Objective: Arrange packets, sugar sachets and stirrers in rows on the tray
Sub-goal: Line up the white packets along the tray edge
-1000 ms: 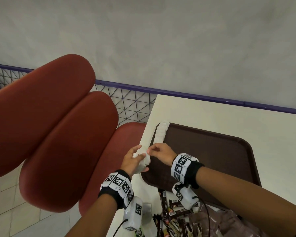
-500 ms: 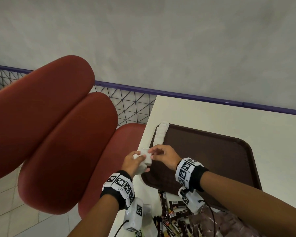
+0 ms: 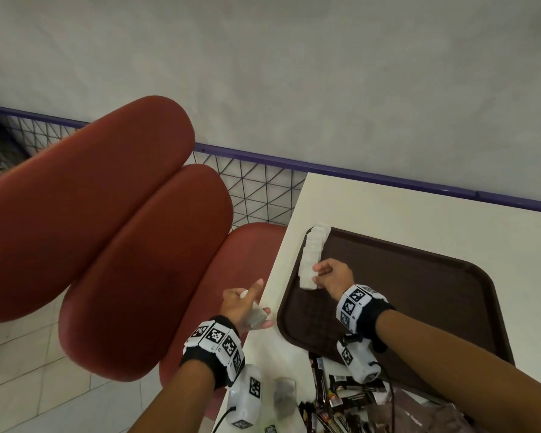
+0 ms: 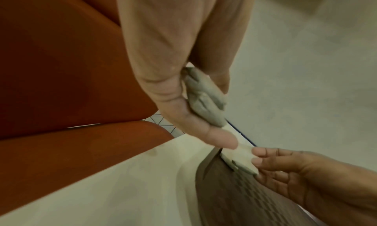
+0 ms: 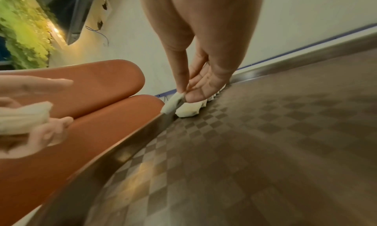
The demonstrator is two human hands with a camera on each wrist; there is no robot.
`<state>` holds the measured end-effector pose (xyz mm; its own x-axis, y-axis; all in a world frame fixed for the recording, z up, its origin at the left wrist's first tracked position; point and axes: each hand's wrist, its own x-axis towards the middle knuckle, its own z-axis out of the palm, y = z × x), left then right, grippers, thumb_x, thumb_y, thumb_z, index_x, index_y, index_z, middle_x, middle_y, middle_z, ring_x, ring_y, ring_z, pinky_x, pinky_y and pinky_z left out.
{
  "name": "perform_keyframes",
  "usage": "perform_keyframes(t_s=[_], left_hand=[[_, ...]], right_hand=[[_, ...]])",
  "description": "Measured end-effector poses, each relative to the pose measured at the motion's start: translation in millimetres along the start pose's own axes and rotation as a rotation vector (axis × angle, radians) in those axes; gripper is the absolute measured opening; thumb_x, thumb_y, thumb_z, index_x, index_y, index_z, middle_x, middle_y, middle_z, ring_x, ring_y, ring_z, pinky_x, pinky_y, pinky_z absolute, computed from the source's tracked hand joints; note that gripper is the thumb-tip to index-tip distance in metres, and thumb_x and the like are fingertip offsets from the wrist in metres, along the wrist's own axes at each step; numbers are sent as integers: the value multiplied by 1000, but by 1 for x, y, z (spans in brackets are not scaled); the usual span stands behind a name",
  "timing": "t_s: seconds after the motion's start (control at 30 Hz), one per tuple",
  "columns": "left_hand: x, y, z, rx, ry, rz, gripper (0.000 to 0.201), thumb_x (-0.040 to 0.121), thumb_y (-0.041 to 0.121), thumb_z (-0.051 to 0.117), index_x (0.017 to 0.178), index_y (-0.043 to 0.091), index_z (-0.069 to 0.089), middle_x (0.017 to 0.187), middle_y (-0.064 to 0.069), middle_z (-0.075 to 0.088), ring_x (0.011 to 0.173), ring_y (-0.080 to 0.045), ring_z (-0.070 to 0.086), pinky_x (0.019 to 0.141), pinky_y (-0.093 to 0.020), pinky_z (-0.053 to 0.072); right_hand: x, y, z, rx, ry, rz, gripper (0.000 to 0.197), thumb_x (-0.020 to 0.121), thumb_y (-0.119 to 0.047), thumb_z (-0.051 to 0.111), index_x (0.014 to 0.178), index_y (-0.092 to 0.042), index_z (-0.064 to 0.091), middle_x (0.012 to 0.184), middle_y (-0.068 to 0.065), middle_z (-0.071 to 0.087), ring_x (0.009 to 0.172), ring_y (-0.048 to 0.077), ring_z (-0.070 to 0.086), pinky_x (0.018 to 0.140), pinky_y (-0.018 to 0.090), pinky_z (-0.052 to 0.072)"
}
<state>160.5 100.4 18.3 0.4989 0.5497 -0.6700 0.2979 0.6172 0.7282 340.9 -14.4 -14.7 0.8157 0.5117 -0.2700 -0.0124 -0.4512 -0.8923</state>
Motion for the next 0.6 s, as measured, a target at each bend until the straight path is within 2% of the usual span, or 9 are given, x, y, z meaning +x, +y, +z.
perform_keyframes(t_s=[0.07,0.1,0.2,0.27,0.33,0.47,0.53,0.6], left_hand=[[-1,1,-3,-2,-6,-40,48,80,27,72,109,10,39,112,-20,42,88,-33,63,50,-40,56],[-1,1,-4,-4,-10,-49,47,81,22,71,113,11,38,112,-18,42,87,-31,62,52,-42,57],[-4,1,-4,-24,-48,-76,37,85,2,58,113,11,36,104,-13,40,83,-27,58,61,-47,58],[-5,2,-4,-46,-88,-85,31,84,-6,50,108,11,38,104,-13,38,83,-28,57,60,-46,57],[-5,2,-4,-63,-119,-78,26,85,-9,44,103,9,41,104,-13,40,85,-28,57,57,-44,58],[-9,2,-3,-22,-191,-38,17,87,-11,40,92,5,46,82,-12,52,79,-25,59,58,-39,58],[-10,2,-2,-1,-205,-7,15,88,-10,45,88,5,49,80,-12,56,77,-23,61,61,-38,58],[-11,1,-2,14,-195,35,12,87,-9,50,88,3,54,84,-12,58,79,-23,62,64,-38,58]], right_hand=[[1,1,5,0,-2,11,33,73,16,63,69,-15,56,68,0,52,75,21,54,48,13,49],[2,1,8,-5,2,13,31,73,17,62,71,-13,57,68,0,51,76,21,54,49,14,49],[4,0,16,-59,31,25,28,73,16,59,78,-11,57,72,2,52,77,20,53,68,30,53],[5,1,19,-115,44,14,27,73,16,58,81,-10,58,83,7,53,80,21,53,77,36,52],[5,2,21,-183,54,-16,26,74,16,58,86,-7,60,91,10,50,81,20,51,76,31,49],[5,2,21,-302,33,-47,22,78,10,60,97,-1,64,100,9,45,85,19,51,78,21,40],[4,2,19,-340,18,-78,21,79,6,61,97,-2,64,108,12,46,96,25,53,86,23,41],[-3,1,16,-365,38,-117,22,80,3,60,101,-3,62,115,14,44,110,27,45,93,21,34]])
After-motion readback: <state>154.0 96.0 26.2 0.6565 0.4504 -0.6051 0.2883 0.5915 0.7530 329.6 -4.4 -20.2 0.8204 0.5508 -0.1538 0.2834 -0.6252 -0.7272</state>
